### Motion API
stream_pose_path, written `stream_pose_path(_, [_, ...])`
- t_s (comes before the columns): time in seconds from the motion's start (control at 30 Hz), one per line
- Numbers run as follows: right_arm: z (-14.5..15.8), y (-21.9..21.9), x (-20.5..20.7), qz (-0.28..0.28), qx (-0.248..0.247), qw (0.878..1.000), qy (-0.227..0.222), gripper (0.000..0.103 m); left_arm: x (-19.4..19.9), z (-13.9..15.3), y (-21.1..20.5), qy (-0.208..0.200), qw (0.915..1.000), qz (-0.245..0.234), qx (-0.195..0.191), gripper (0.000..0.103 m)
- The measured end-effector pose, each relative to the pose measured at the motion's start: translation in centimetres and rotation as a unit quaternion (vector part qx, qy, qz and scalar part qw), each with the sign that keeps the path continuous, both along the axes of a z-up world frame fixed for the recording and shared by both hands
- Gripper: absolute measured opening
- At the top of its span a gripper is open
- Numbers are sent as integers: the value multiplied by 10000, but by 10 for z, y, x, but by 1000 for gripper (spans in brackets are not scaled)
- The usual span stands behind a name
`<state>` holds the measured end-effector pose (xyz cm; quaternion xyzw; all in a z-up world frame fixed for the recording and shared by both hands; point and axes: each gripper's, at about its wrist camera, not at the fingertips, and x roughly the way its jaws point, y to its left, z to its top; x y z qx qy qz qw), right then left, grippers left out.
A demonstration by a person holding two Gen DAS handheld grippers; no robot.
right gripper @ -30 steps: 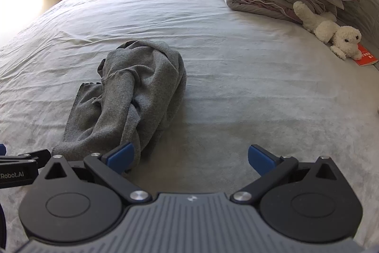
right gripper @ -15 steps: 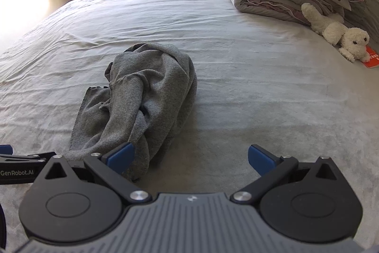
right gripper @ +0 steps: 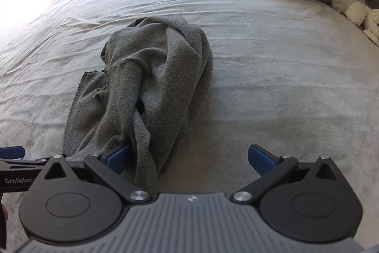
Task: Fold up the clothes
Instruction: 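Move both grippers toward the crumpled grey garment on the bed, then close the right gripper on the garment edge while the left gripper grasps another edge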
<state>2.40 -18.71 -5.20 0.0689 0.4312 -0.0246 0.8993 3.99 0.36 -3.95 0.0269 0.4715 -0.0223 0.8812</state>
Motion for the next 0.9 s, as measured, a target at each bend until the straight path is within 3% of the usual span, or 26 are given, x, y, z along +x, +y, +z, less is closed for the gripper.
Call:
stream_pose_path(0.13, [-8,-8,-1,48,261,9996,125,103,-4,-4,0,-118,9998,-175,65,103])
stream_pose_path(0.33, [-14,6,-9,458,-249,9985,158,103,-7,-7,0,-312,9992,-244,94,103])
stream_pose_path(0.53, [-6,-4,-17,470,-90,9988,-86,103,-9,-3,3,-411,9989,-208,-1,103])
stream_pose_path(0.73, [21,-11,-25,532,47,9958,-743,103,-4,9,13,-275,9991,-91,-305,103])
stream_pose_path(0.83, [27,-10,-20,517,270,9948,-837,92,-3,16,14,-365,9986,-86,-361,103])
stream_pose_path(0.9, [27,-8,-14,468,406,9947,-820,78,-3,19,14,-395,9984,-107,-382,103])
